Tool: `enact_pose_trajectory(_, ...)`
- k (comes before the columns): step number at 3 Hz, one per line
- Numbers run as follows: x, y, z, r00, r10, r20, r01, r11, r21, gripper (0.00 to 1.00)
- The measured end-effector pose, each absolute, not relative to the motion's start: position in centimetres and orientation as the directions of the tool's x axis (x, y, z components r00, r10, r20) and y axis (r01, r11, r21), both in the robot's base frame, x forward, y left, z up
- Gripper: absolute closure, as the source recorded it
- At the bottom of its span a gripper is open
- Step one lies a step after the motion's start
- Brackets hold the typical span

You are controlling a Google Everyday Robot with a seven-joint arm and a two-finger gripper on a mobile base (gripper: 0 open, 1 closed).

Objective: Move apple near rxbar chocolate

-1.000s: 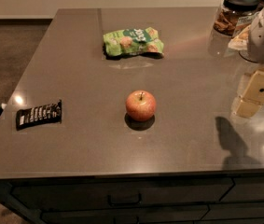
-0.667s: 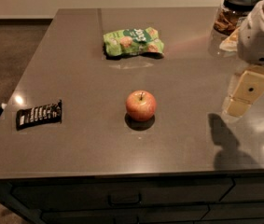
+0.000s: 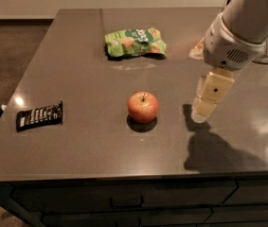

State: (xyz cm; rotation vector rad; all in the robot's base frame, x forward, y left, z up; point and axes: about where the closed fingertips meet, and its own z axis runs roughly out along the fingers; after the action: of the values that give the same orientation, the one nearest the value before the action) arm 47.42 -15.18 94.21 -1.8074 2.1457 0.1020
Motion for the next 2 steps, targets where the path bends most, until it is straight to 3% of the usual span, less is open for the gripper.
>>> enact_pose_trajectory(2,49.3,-9.6,90.3,-0.043,-0.930,-0.366,-0.991,0.087,-0.104,0.00)
